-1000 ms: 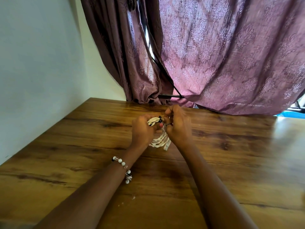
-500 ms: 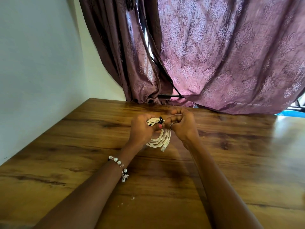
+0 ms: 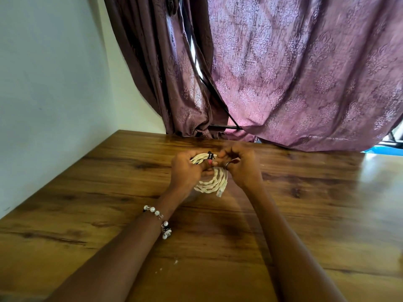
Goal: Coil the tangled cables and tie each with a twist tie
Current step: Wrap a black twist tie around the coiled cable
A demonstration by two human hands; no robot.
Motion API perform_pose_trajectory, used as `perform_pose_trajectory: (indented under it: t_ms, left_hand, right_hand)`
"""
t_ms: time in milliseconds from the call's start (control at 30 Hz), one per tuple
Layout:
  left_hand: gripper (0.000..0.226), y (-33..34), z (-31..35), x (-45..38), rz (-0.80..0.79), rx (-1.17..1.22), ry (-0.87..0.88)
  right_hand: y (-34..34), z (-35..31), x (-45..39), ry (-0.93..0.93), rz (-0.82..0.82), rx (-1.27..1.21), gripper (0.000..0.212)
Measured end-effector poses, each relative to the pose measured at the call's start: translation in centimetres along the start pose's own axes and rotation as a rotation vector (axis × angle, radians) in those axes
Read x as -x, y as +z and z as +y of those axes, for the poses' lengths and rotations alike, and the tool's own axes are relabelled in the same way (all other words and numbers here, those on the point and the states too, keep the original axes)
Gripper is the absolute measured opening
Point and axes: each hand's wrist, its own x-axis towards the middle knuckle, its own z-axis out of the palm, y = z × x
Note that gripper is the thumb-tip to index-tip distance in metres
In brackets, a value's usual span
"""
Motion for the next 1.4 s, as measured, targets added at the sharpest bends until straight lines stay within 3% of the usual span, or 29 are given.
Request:
perform_pose_trajectory:
  t_ms: [233,433,667,867,1067,1267,1400]
  left_hand:
    - [0.026,-0.4,-0.8,-0.6,0.059,0.034,0.003]
    - [0.026,-0.4,-0.8,-0.7,0.051,0.051,-0.023]
    - [0.026,0.1,-0.8,-0.6,0.003,0.109,-0.047]
    - [0.034,-0.2,-0.6,-0.6,-0.028,0.088,0.013]
    - [0.036,-0.3,-1.1,-0.8,-0.017,-0.219,0.218]
    - [0.037,-0.1,-0.9,-0.7,-0.033,-0.319,0.287]
    - [0.036,0.0,-1.0,-0.6,-0.023,-0.34,0.307]
  right_hand:
    - [1.1,0.4,0.0,-0.2,0.007,0.172,0.013]
    - [1.1,-0.5,0.3,-0.013,-0.037,-0.113,0.014]
    - [0.8,-0.9,0.3,0.188,0.065,-0.406,0.013]
    - [-0.1,-0.8,0.2,0.234,0.014,-0.263,0.014]
    - [-0.4,-1.3,0.3,0.252,-0.038,-0.025,0.01]
    - [-0.4,-1.3,0.3,0.289,-0.032,0.021,0.009]
    - [-0.1,-1.3,0.3,0.325,0.003,-0.023,0.023]
